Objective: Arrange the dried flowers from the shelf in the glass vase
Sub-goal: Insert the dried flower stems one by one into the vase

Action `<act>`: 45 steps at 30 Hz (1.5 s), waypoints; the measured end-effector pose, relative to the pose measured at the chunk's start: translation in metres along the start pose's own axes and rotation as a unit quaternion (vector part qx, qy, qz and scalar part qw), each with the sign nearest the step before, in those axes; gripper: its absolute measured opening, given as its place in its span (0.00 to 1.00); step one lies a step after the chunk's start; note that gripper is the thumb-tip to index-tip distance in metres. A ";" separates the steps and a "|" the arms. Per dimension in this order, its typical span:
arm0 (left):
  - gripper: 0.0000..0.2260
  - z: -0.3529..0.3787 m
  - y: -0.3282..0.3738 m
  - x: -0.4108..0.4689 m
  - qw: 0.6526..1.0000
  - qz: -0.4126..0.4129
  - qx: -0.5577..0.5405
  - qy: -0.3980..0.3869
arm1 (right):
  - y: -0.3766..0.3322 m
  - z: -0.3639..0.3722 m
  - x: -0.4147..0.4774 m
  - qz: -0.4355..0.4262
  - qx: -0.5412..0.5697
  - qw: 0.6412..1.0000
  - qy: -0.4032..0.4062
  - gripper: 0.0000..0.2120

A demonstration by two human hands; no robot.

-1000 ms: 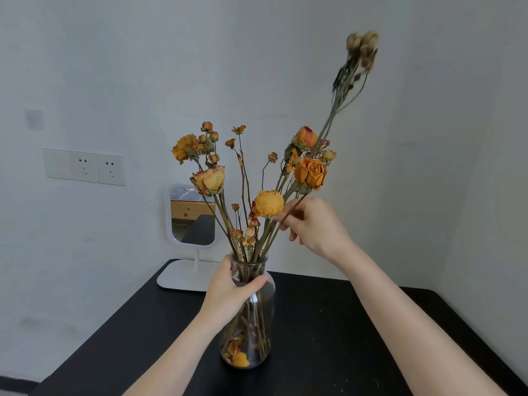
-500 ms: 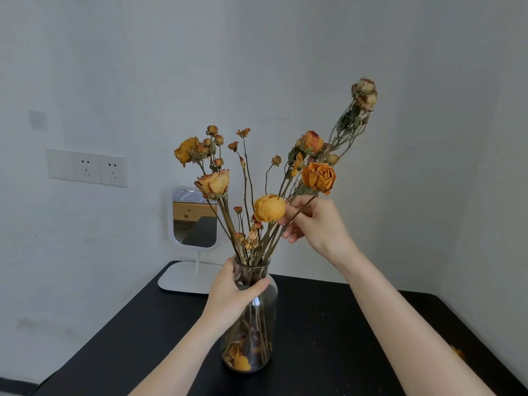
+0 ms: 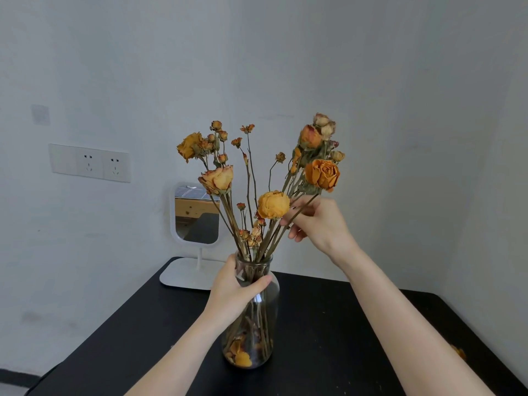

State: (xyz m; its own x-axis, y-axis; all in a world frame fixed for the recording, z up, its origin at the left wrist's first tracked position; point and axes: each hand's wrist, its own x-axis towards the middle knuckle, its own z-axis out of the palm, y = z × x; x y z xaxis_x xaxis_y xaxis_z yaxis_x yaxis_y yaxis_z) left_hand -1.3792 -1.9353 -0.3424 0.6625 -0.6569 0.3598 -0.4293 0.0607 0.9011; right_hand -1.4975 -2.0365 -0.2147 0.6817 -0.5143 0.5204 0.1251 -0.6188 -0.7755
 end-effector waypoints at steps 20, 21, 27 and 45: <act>0.20 -0.001 -0.003 0.004 1.000 -0.005 0.012 -0.002 | 0.012 0.017 0.003 0.033 -0.102 0.994 0.010 0.15; 0.22 -0.002 -0.004 0.005 1.000 -0.006 0.010 -0.008 | 0.013 0.017 0.002 0.028 -0.100 0.995 0.007 0.13; 0.26 -0.005 -0.003 0.007 1.000 -0.006 0.013 -0.026 | 0.019 0.007 -0.010 0.020 -0.075 0.996 0.048 0.06; 0.23 0.004 -0.021 0.002 0.998 -0.010 0.028 0.047 | 0.184 -0.167 -0.154 0.476 -0.360 0.797 0.093 0.21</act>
State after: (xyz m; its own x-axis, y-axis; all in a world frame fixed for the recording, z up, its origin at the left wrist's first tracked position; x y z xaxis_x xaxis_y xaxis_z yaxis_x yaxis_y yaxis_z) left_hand -1.3719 -1.9410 -0.3618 0.7246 -0.5845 0.3651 -0.4469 0.0048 0.8946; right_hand -1.7001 -2.1703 -0.3774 0.0929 -0.9920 -0.0849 -0.8771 -0.0412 -0.4785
